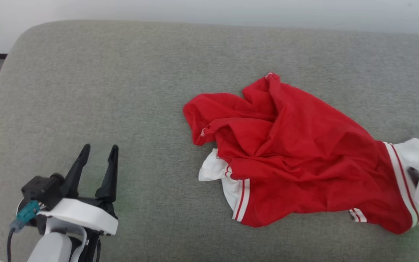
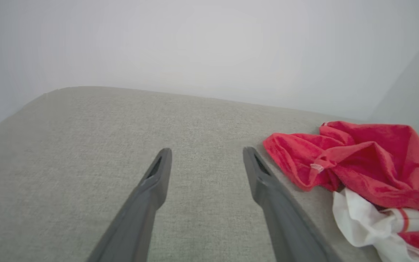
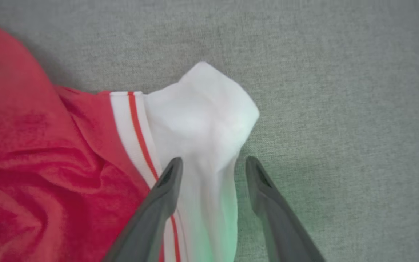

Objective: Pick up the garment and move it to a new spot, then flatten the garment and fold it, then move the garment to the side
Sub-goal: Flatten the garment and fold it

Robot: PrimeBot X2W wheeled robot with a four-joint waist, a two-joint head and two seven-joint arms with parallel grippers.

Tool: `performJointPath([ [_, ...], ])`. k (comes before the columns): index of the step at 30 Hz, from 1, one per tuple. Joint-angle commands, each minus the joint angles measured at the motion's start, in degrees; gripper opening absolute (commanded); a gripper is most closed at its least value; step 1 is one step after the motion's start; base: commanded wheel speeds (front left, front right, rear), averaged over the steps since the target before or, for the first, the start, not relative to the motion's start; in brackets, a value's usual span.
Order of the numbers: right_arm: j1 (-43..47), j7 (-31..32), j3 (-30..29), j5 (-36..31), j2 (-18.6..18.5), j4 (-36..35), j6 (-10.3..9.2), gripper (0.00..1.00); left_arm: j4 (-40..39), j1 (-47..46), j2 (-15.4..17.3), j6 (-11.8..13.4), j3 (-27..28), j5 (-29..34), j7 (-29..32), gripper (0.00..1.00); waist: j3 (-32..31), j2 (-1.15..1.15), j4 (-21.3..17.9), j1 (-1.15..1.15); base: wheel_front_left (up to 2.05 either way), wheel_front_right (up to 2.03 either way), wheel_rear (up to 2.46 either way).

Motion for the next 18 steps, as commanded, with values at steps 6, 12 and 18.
performJointPath([
  [6,0.17,-4.63,-0.19,0.41,2.43,-4.05,-0.02,1.0,0.32,-3.08,3.47,-0.16,-5.33,-2.86,1.08,1.0,-1.27,0.0,-2.18,0.0,0.0,0.0,0.0],
  [12,1.75,-12.57,1.47,0.4,4.56,-9.15,-0.02,1.0,-2.1,-5.21,7.93,-0.17,-12.4,-7.93,8.18,1.0,-2.55,0.0,-4.79,0.0,0.0,0.0,0.0],
  [18,3.89,-23.75,5.0,-0.17,6.26,-12.18,-0.02,1.0,-4.78,-6.07,11.41,-0.17,-17.21,-12.5,16.13,1.0,-3.67,0.0,-7.96,0.0,0.0,0.0,0.0],
])
